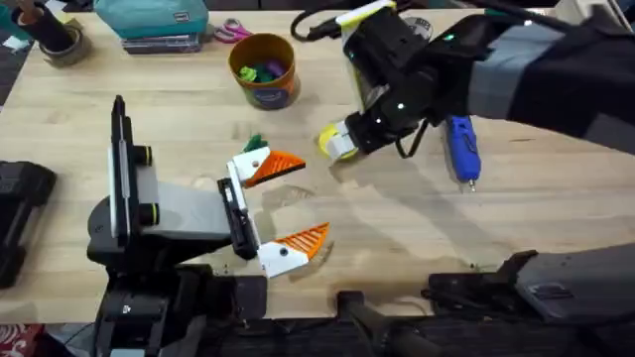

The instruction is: Pick up the gripper from the table and insert it into the empty holder that is missing its gripper. Then pick up a screw, insert it into the mounting hole, and use the screwdriver to tighten it. Finally, clean up the table by picking up the vegetable and placing it into the bucket.

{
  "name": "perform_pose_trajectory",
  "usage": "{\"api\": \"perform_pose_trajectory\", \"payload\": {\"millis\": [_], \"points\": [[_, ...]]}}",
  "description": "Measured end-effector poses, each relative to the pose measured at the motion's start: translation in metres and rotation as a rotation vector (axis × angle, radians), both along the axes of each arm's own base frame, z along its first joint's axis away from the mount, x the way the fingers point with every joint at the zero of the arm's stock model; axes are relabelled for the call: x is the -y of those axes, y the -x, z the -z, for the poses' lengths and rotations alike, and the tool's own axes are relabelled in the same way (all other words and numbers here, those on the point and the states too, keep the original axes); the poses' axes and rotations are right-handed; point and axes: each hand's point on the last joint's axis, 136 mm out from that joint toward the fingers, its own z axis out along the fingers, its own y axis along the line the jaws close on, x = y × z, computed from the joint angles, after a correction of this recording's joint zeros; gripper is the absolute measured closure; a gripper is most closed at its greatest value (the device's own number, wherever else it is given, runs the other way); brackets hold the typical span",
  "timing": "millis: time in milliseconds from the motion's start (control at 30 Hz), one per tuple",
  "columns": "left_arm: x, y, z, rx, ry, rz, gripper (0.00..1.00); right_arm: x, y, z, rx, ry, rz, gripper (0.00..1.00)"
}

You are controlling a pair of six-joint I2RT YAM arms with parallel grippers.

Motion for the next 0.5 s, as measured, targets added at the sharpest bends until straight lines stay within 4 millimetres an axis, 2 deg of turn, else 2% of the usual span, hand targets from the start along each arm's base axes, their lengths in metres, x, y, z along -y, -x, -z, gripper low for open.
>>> {"api": "perform_pose_trajectory", "payload": {"millis": [167, 367, 500], "points": [[0.000, 0.000, 0.000, 0.000, 0.000, 0.000, 0.015, -0.001, -0.002, 0.015, -0.026, 0.022, 0.000, 0.123], [0.000, 0.000, 0.000, 0.000, 0.000, 0.000, 0.016, -0.005, -0.006, 0.016, -0.009, 0.012, -0.001, 0.222], [0.000, 0.000, 0.000, 0.000, 0.000, 0.000, 0.015, -0.010, -0.003, 0.019, -0.013, 0.017, -0.015, 0.234]]}}
